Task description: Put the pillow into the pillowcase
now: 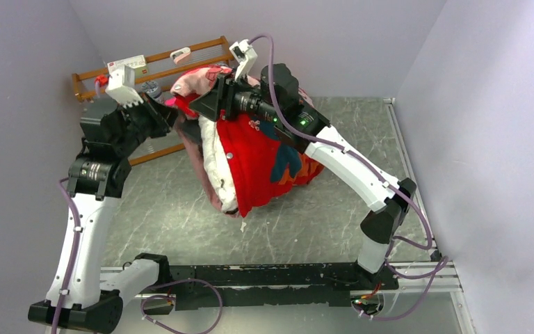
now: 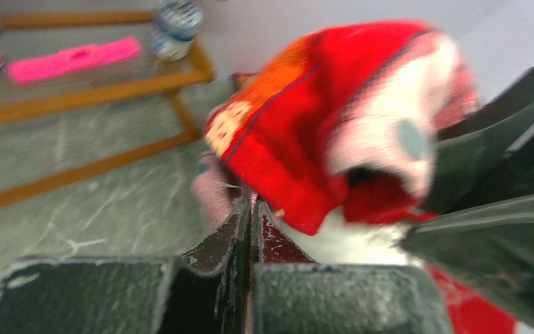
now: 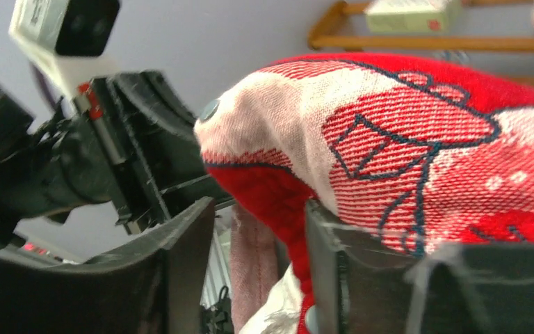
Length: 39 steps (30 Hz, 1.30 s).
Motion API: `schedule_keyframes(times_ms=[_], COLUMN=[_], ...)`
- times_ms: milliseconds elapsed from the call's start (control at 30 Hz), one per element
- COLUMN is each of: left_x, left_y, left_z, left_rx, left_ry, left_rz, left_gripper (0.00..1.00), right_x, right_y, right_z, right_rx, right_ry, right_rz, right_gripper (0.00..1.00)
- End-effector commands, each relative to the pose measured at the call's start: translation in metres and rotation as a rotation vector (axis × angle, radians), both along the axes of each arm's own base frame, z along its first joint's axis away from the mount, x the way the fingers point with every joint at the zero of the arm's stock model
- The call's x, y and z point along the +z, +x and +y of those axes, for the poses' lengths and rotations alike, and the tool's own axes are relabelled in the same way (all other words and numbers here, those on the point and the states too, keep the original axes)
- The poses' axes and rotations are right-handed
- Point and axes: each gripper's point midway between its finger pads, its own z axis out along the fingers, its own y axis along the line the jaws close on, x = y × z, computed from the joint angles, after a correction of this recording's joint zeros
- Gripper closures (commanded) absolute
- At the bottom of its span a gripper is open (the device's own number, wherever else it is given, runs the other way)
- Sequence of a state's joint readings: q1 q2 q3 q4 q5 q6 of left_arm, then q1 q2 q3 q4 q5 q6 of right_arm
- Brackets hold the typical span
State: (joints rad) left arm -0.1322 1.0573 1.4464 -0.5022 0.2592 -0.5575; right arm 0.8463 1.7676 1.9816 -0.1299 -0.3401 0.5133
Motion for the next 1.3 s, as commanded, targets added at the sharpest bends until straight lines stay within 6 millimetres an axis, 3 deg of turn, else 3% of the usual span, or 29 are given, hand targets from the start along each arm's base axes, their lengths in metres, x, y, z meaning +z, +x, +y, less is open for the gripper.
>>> schedule_keyframes(times_ms=[0,133,267,333,367,400,467,500,533,633,767,833,900,1000,1067,1100,1267], left_x=[-0.083,-0.081,-0.057,-0.041,-0.030,-0.016,0.022,0.041,0.059,0.112,0.168,0.188,0.195,0.196,0.192,0.192,0.200], left_y=[-0.001,-0.005,-0.004,-0.006,-0.007,-0.012,-0.021,-0.026,-0.029,-0.032,-0.023,-0.015,0.001,0.015,0.020,0.020,0.040], left_z=[0.040,0.049,0.028,0.003,-0.011,-0.027,-0.055,-0.065,-0.071,-0.080,-0.085,-0.091,-0.106,-0.148,-0.179,-0.191,-0.223], left_rx=[0.161,0.204,0.114,-0.001,-0.070,-0.157,-0.323,-0.401,-0.463,-0.590,-0.686,-0.697,-0.688,-0.715,-0.770,-0.796,-0.740], left_ry=[0.223,0.242,0.153,0.060,0.005,-0.066,-0.237,-0.313,-0.375,-0.523,-0.619,-0.659,-0.703,-0.732,-0.758,-0.774,-0.759], left_rz=[0.208,0.208,0.155,0.123,0.093,0.061,-0.018,-0.058,-0.098,-0.225,-0.343,-0.389,-0.399,-0.384,-0.361,-0.353,-0.363], left_gripper=[0.95,0.95,0.95,0.95,0.95,0.95,0.95,0.95,0.95,0.95,0.95,0.95,0.95,0.95,0.95,0.95,0.95], right_x=[-0.055,-0.078,-0.065,-0.056,-0.047,-0.040,-0.018,0.000,0.016,0.099,0.215,0.250,0.267,0.282,0.293,0.291,0.294], right_y=[0.036,0.034,0.024,0.019,0.016,0.012,0.013,0.015,0.021,0.028,0.023,0.018,0.014,0.020,0.034,0.055,0.087], right_z=[-0.045,-0.108,-0.172,-0.182,-0.179,-0.174,-0.167,-0.169,-0.170,-0.193,-0.252,-0.282,-0.302,-0.318,-0.337,-0.345,-0.409], right_rx=[-0.268,-0.528,-0.692,-0.683,-0.645,-0.601,-0.564,-0.576,-0.596,-0.700,-0.953,-1.106,-1.229,-1.330,-1.374,-1.383,-1.447], right_ry=[-0.174,-0.220,-0.130,-0.121,-0.108,-0.100,-0.076,-0.056,-0.043,0.047,0.198,0.235,0.266,0.263,0.275,0.259,0.292], right_rz=[0.201,0.349,0.373,0.330,0.288,0.253,0.183,0.137,0.090,-0.116,-0.421,-0.582,-0.699,-0.829,-0.877,-0.879,-0.926], right_gripper=[0.41,0.26,0.07,0.16,0.28,0.48,0.87,0.99,1.00,1.00,1.00,1.00,1.00,1.00,1.00,1.00,1.00])
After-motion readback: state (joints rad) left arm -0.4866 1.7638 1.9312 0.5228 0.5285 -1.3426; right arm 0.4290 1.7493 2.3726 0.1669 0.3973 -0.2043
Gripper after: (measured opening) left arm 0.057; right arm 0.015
